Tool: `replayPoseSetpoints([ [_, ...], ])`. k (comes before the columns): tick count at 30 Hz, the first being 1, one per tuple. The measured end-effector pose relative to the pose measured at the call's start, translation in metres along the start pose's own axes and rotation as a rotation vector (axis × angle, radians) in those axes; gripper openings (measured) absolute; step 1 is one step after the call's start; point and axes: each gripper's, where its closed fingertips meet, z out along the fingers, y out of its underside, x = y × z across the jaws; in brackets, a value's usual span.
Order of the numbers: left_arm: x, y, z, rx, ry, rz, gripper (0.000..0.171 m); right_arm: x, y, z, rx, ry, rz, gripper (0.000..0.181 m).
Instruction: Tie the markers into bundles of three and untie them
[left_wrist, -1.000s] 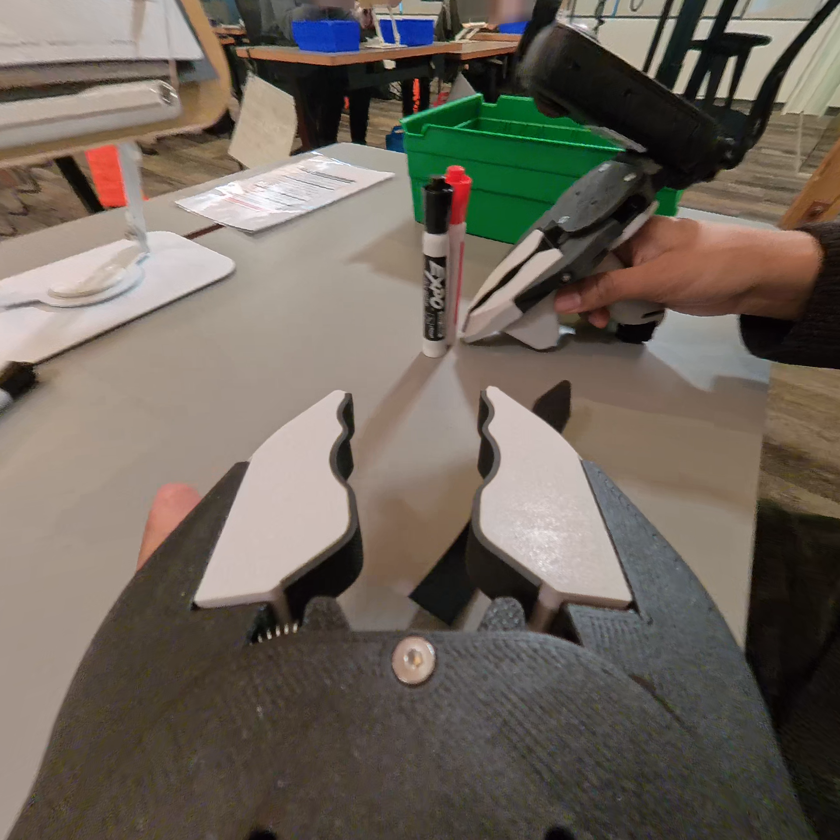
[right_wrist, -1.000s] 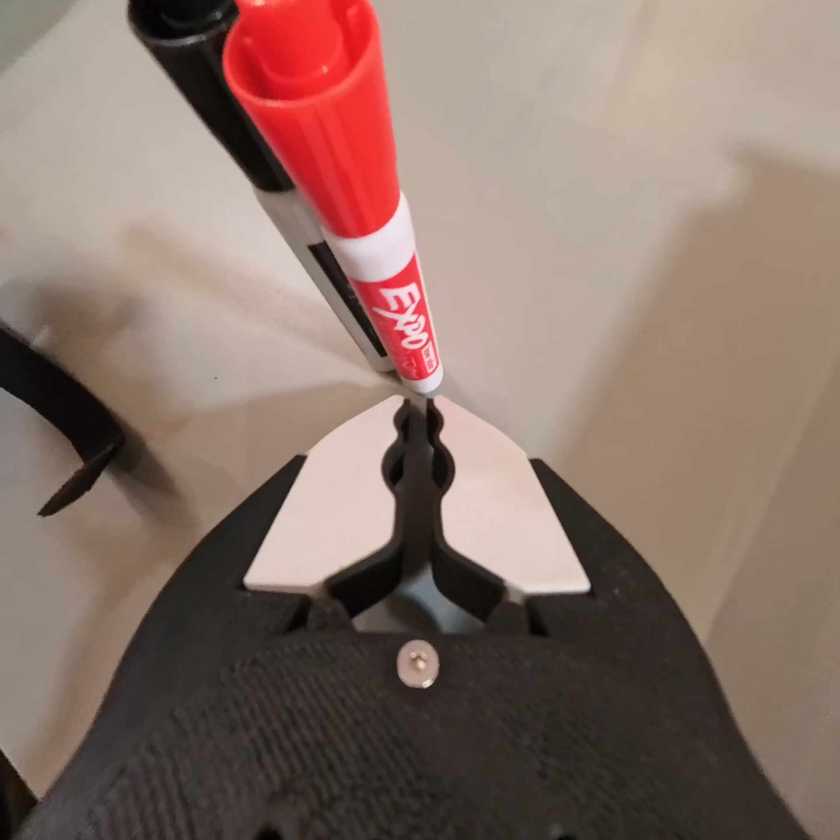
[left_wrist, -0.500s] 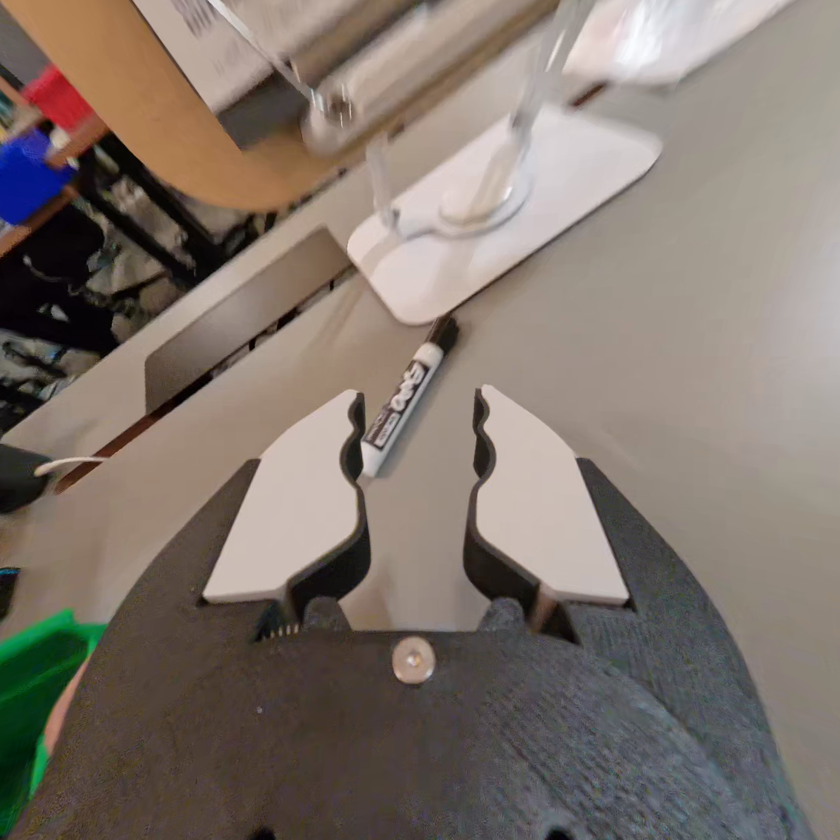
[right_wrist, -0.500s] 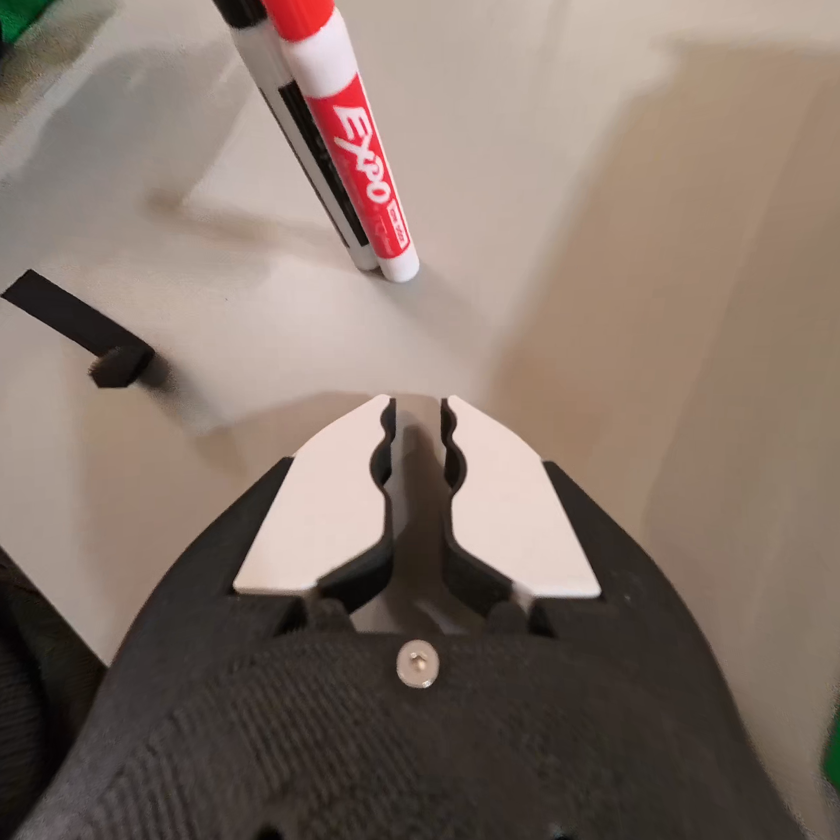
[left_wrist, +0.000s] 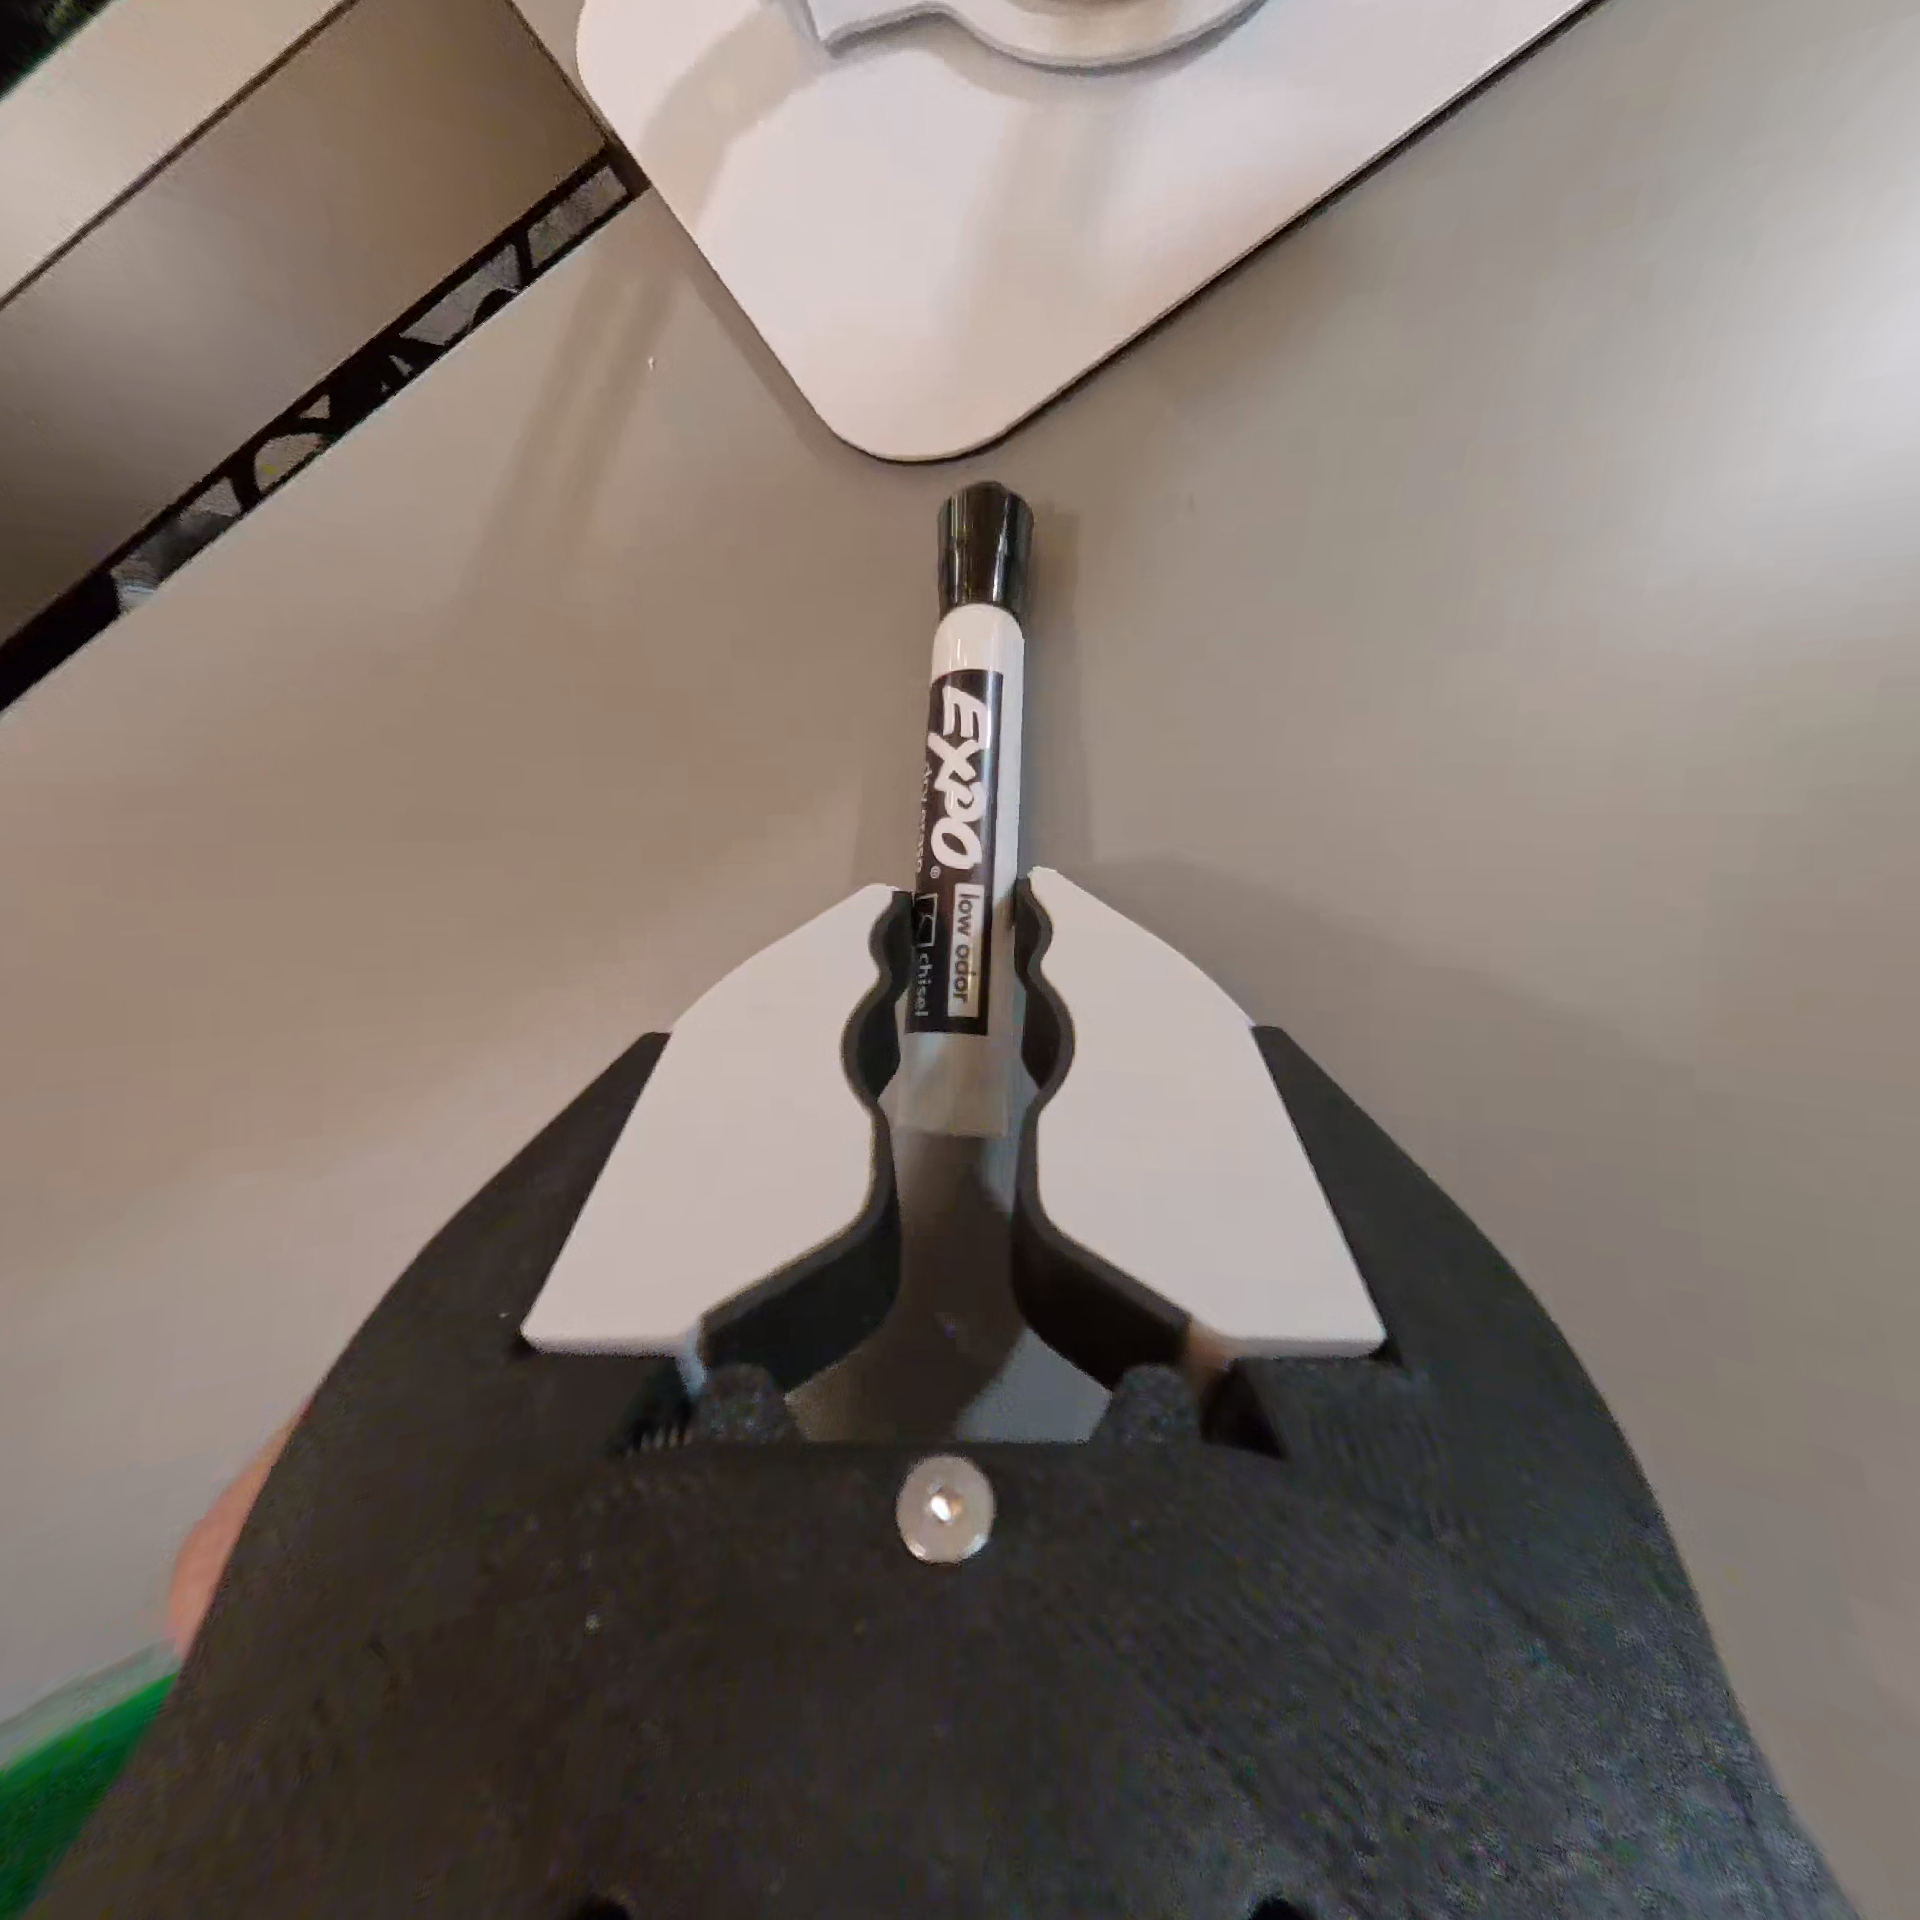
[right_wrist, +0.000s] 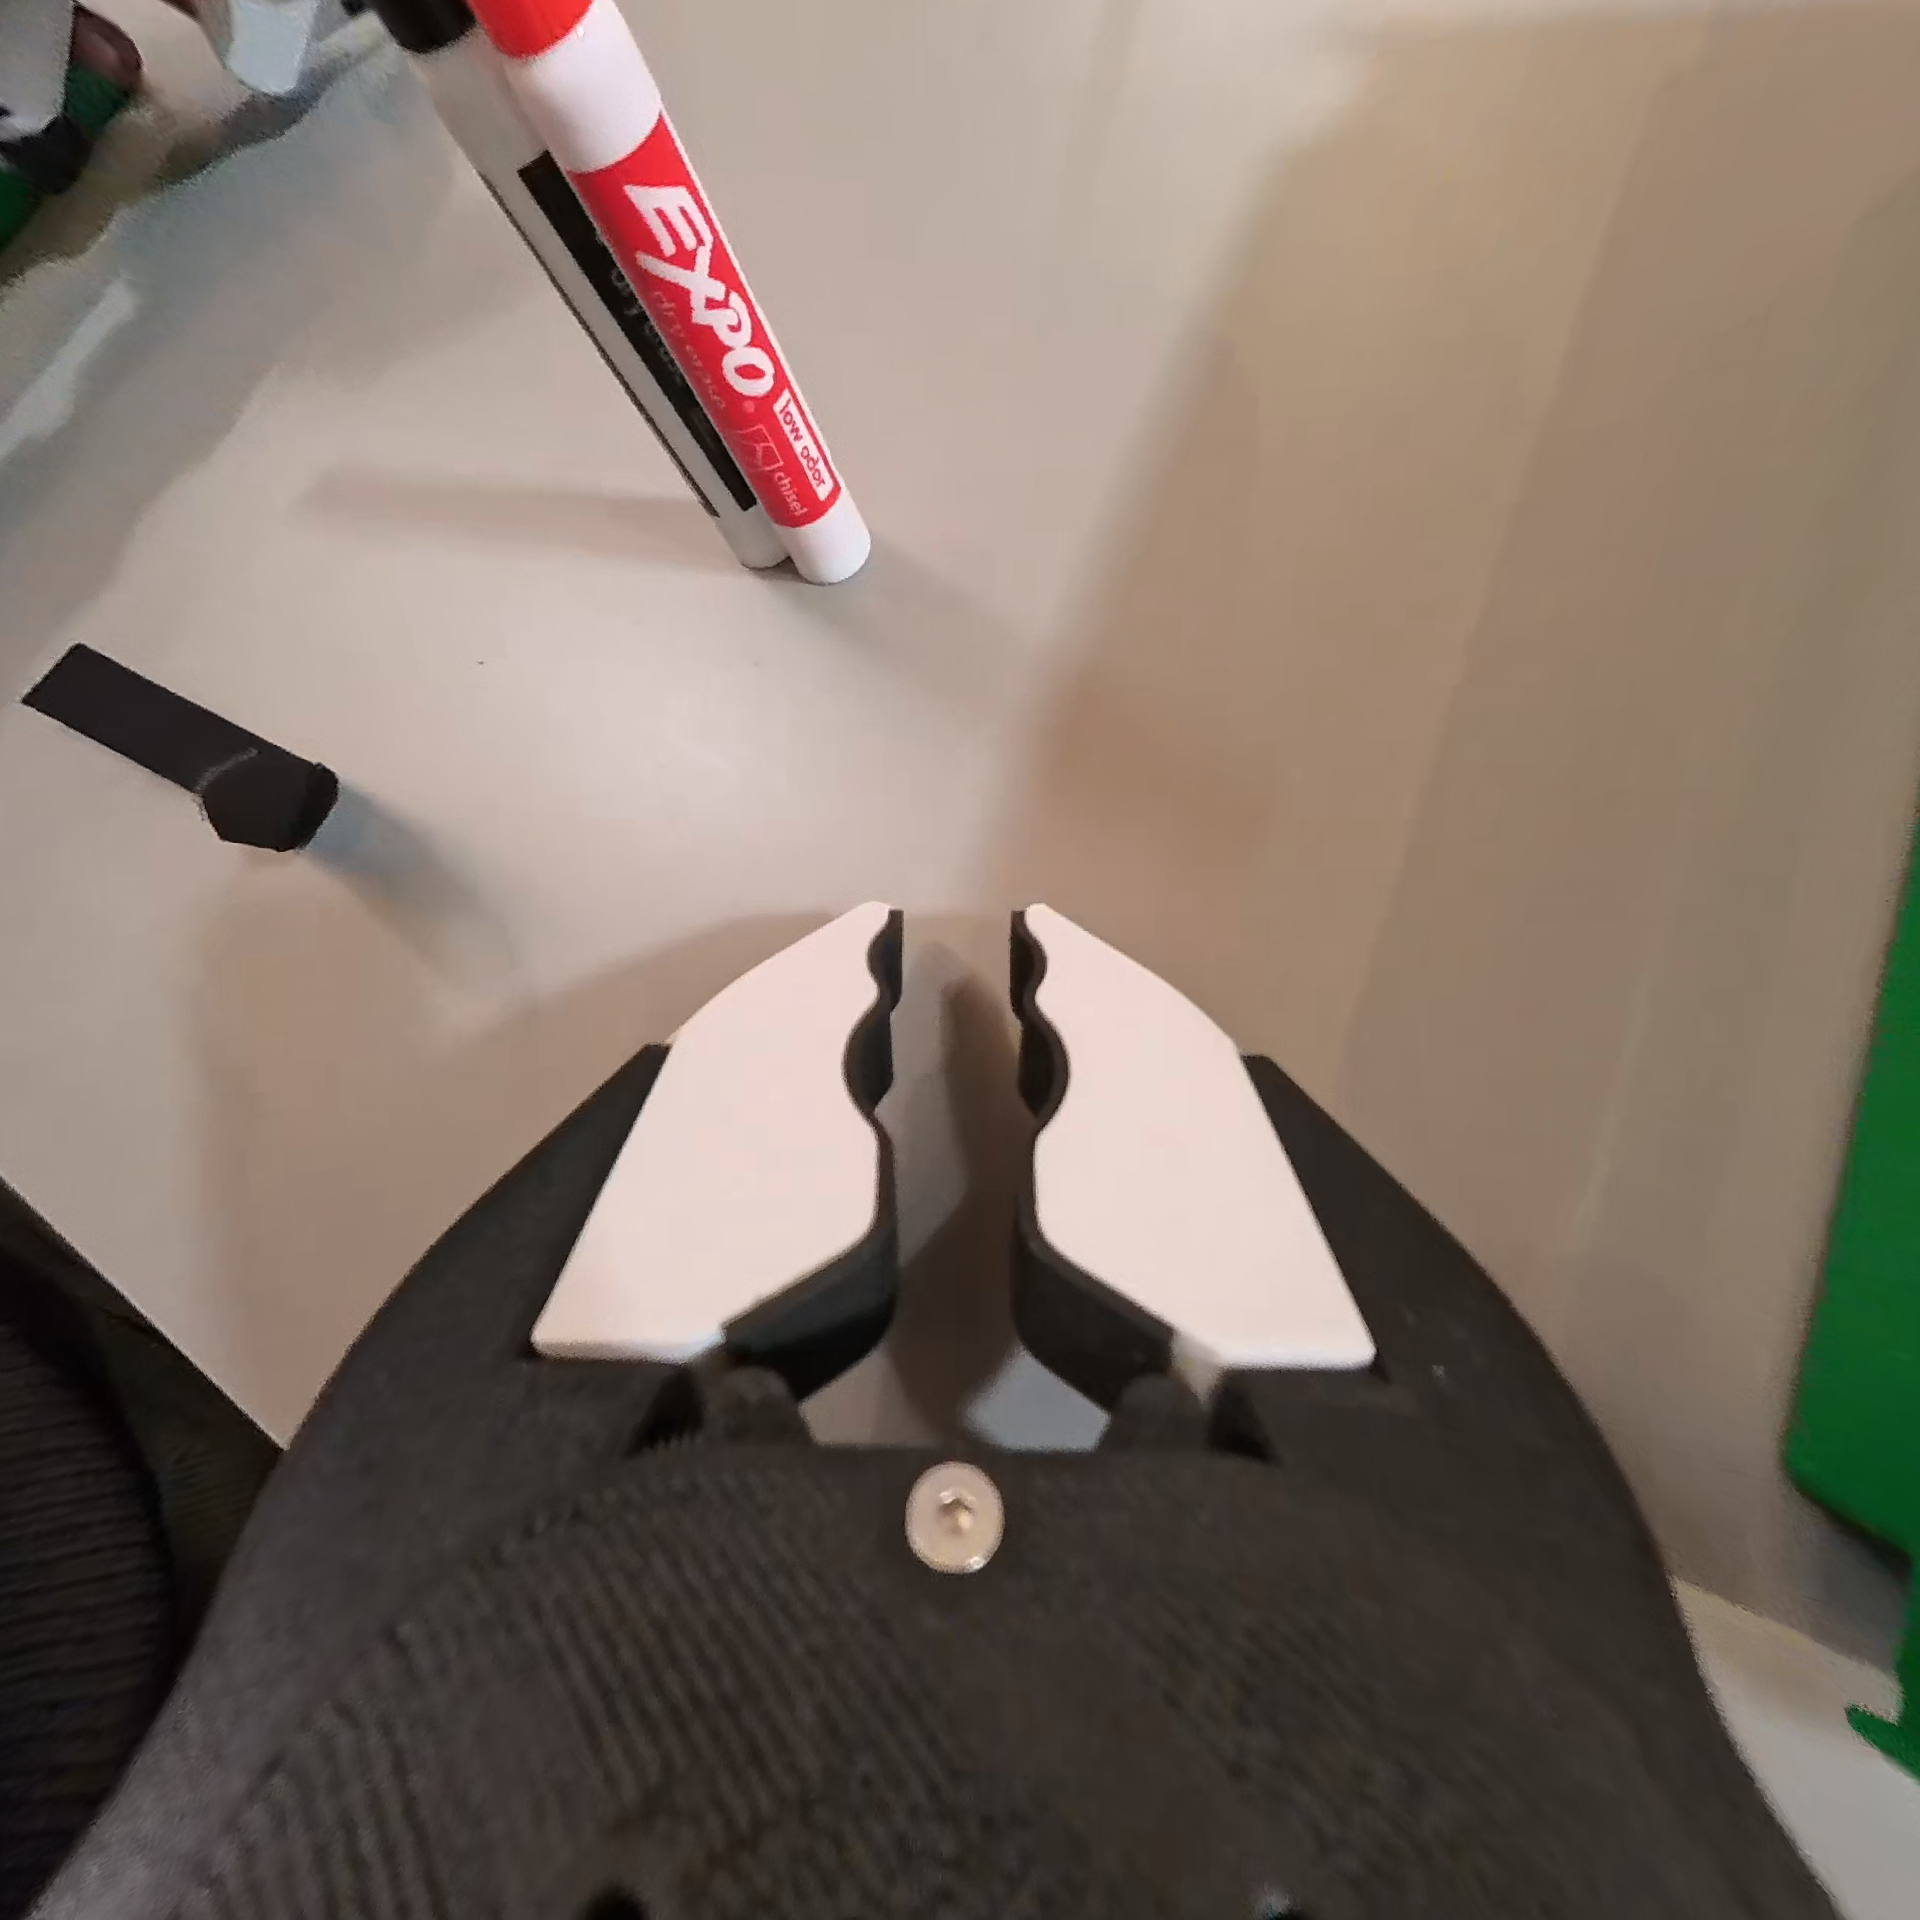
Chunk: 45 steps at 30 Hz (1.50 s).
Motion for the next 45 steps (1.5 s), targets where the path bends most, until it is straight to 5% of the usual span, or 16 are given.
replayPoseSetpoints([
  [6, 0.019, 0.001, -0.042, 0.199, 0.03, -0.059, 0.023, 0.008, -0.051, -0.01, 0.216, 0.055, 0.037, 0.045],
  [11, 0.048, -0.015, -0.107, 0.466, 0.116, -0.16, 0.023, -0.018, -0.119, -0.045, 0.622, -0.102, 0.036, 0.043],
  [14, 0.087, -0.032, -0.158, 0.697, 0.282, -0.215, 0.022, -0.04, -0.149, -0.075, 0.85, -0.236, -0.015, 0.037],
  [17, 0.133, -0.033, -0.194, 0.796, 0.392, -0.19, 0.023, -0.065, -0.168, -0.095, 0.99, -0.342, -0.041, 0.04],
  [24, 0.226, -0.014, -0.24, 0.897, 0.495, -0.102, 0.023, -0.174, -0.151, -0.044, 0.728, -0.723, -0.132, 0.061],
  [29, 0.256, -0.01, -0.229, 0.874, 0.501, 0.067, 0.023, -0.2, -0.141, -0.054, 0.718, -0.886, -0.112, 0.048],
  [31, 0.265, -0.01, -0.221, 0.857, 0.541, 0.098, 0.022, -0.192, -0.136, -0.055, 0.691, -0.878, -0.131, 0.021],
  [36, 0.281, -0.018, -0.199, 0.843, 0.579, 0.136, 0.021, -0.168, -0.127, -0.054, 0.649, -0.739, -0.172, 0.02],
  [41, 0.293, -0.029, -0.182, 0.874, 0.512, 0.306, 0.052, -0.111, -0.123, -0.071, 0.726, -0.407, -0.227, 0.02],
  [45, 0.304, -0.043, -0.17, 0.883, 0.545, 0.28, 0.057, -0.061, -0.109, -0.075, 0.688, -0.16, -0.248, 0.02],
])
